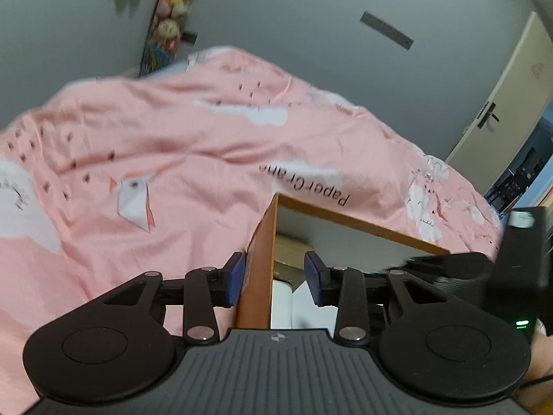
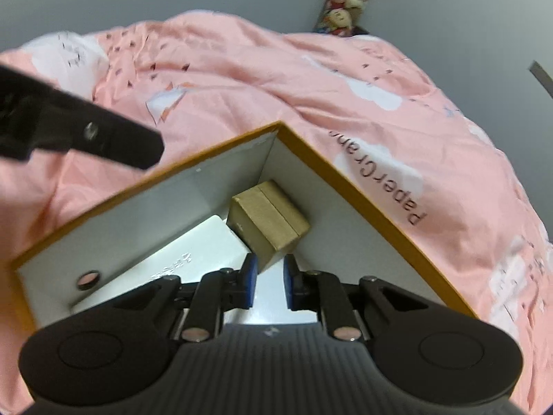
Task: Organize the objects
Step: 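Withdraw both tools from the orange box toward the remaining items, then grasp the dark PHOTO CARD box upright with the left tool, then grasp the black XIJIANG NAN box with the right tool while the left holds the photo card box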
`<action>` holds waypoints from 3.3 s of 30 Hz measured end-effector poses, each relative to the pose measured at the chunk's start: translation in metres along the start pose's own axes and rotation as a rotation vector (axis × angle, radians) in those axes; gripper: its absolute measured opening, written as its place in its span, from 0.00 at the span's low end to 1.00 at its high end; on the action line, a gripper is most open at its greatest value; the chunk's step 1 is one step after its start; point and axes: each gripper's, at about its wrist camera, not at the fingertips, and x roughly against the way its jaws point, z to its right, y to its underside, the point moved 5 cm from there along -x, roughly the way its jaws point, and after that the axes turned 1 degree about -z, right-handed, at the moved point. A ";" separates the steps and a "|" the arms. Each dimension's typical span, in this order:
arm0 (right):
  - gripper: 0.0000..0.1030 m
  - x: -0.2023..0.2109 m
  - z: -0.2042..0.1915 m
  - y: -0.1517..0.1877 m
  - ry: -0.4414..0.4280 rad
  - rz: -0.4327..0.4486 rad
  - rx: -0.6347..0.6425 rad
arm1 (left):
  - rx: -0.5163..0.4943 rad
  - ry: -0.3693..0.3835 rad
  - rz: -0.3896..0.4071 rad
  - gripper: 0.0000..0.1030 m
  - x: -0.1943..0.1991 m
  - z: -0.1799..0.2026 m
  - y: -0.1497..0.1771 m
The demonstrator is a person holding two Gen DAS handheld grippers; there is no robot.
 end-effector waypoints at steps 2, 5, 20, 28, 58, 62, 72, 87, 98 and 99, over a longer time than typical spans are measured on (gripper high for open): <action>0.26 0.027 0.002 0.005 0.009 0.033 -0.068 | -0.026 0.012 0.015 0.41 0.015 0.005 -0.001; 0.37 0.074 0.003 0.021 0.024 0.088 -0.194 | -0.082 0.028 0.042 0.41 0.040 0.015 0.003; 0.53 0.146 -0.058 0.139 0.065 -0.024 -0.535 | -0.196 0.139 -0.298 0.41 0.041 0.040 0.102; 0.53 0.100 -0.076 0.162 0.039 -0.195 -0.544 | -0.039 0.129 -0.447 0.41 -0.016 0.018 0.140; 0.60 0.061 -0.079 0.174 -0.014 -0.322 -0.580 | 0.127 0.233 -0.539 0.41 -0.066 0.003 0.175; 0.62 0.059 -0.080 0.168 -0.003 -0.347 -0.565 | 0.099 0.231 -0.499 0.28 -0.041 0.004 0.165; 0.67 0.029 -0.100 0.149 0.097 -0.479 -0.395 | -0.019 0.096 -0.436 0.26 -0.014 -0.006 0.149; 0.58 0.021 -0.124 0.143 0.200 -0.487 -0.247 | -0.054 0.061 -0.429 0.30 -0.027 0.003 0.165; 0.41 0.065 -0.093 0.124 0.111 -0.355 -0.369 | -0.110 0.033 -0.412 0.32 -0.024 0.005 0.167; 0.40 0.069 -0.081 0.122 0.089 -0.333 -0.392 | -0.106 0.035 -0.412 0.31 -0.024 0.005 0.167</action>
